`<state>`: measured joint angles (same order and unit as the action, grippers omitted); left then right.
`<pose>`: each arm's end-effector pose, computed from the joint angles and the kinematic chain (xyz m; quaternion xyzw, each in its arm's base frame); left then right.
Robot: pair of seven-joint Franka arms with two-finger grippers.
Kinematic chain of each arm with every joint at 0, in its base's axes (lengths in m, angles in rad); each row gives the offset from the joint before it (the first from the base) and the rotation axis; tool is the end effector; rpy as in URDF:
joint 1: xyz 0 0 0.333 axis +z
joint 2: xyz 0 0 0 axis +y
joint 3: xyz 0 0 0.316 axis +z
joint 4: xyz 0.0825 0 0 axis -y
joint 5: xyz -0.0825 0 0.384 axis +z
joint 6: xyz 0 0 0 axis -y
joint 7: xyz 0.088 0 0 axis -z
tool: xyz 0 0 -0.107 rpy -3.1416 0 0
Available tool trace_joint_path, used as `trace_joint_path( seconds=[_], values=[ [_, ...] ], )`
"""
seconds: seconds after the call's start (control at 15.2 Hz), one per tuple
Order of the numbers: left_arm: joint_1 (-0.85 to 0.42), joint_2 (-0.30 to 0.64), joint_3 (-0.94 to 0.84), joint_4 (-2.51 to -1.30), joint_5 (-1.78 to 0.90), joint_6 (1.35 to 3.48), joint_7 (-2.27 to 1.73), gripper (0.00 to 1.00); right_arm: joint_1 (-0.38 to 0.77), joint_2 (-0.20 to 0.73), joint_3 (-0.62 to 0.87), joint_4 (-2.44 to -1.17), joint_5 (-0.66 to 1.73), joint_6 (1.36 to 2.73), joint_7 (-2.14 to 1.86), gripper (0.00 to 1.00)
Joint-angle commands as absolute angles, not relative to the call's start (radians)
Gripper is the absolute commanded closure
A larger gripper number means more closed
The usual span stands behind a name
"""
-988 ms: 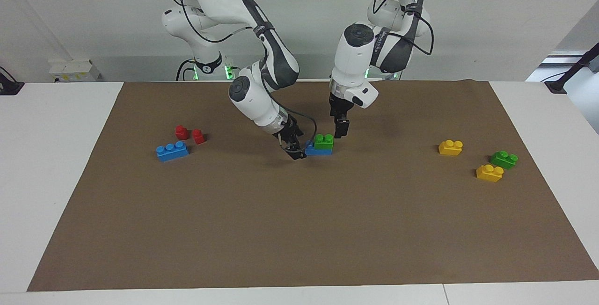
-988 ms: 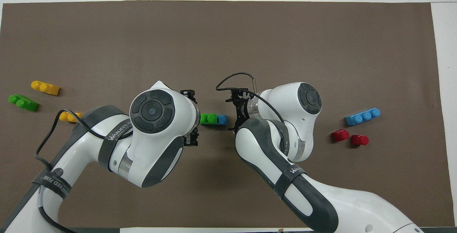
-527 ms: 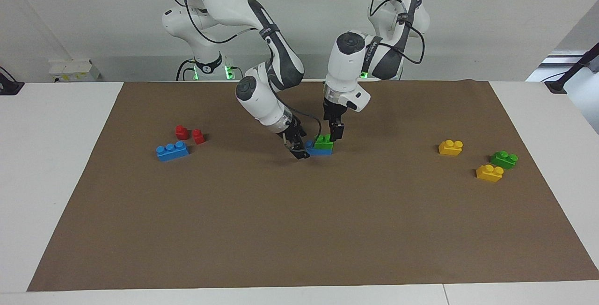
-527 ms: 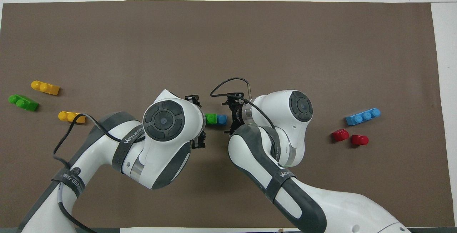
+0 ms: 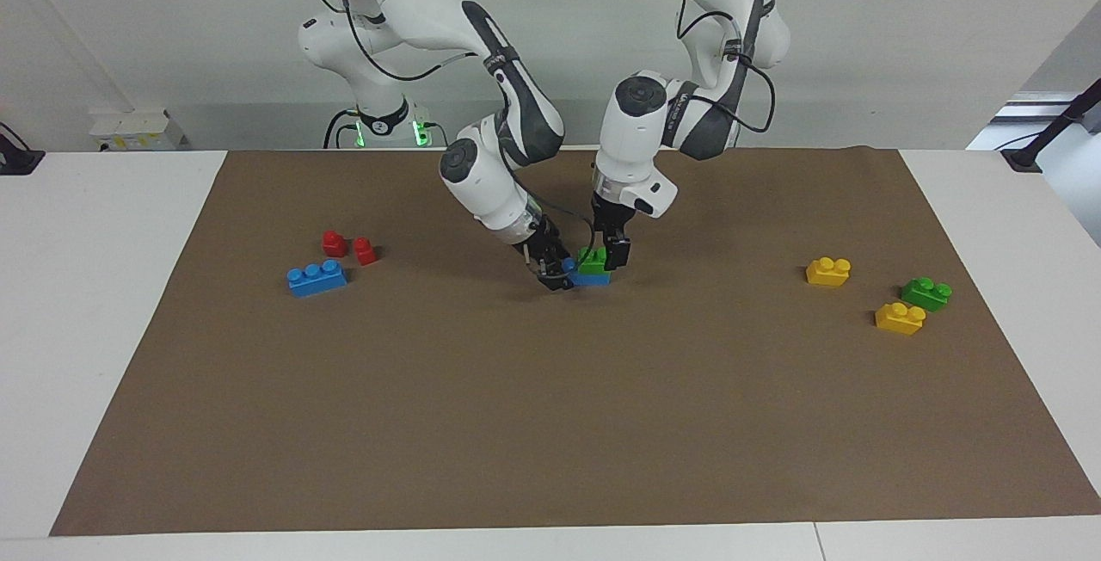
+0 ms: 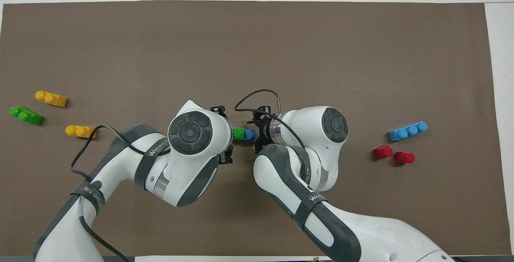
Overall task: Remove green block with left arm and hold with right
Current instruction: 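Grasp the green brick with the left gripper while the right gripper grasps blue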
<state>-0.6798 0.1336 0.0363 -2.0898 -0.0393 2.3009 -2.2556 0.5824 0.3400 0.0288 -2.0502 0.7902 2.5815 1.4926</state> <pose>0.4594 -0.3460 0.3677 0.6829 0.7294 -0.0079 0.0401 0.5059 0.3384 0.2872 -0.6991 0.6683 0.1645 0.1940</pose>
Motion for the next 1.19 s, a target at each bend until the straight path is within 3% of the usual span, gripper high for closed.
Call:
trace_joint_path(
  seconds=[0.0,0.07,0.53,0.59,0.66,0.72,1.12],
  values=[
    [-0.698,0.138,0.052,-2.108,-0.032,2.335,-2.273,0.0,0.592,0.339,0.028,-2.063,0.821,2.612,1.468,0.8],
    [-0.698,0.147,0.052,-2.108,-0.032,2.338,-2.273,0.0,0.592,0.339,0.028,-2.06,0.822,2.611,1.448,1.0],
    [-0.698,0.175,0.051,-2.102,0.008,2.35,-2.307,0.0,0.592,0.339,0.028,-2.063,0.851,2.612,1.442,1.0],
    [-0.698,0.175,0.051,-2.102,0.011,2.35,-2.307,0.14,0.592,0.339,0.028,-2.063,0.851,2.612,1.442,1.0],
    [-0.698,0.175,0.051,-2.1,0.014,2.35,-2.303,0.49,0.592,0.339,0.026,-2.063,0.853,2.612,1.442,1.0],
    [-0.699,0.175,0.049,-2.099,0.026,2.353,-2.29,0.99,0.592,0.339,0.028,-2.063,0.851,2.612,1.443,1.0],
    [-0.695,0.155,0.048,-2.091,0.031,2.344,-2.273,1.0,0.594,0.339,0.028,-2.06,0.851,2.615,1.442,1.0]
  ],
)
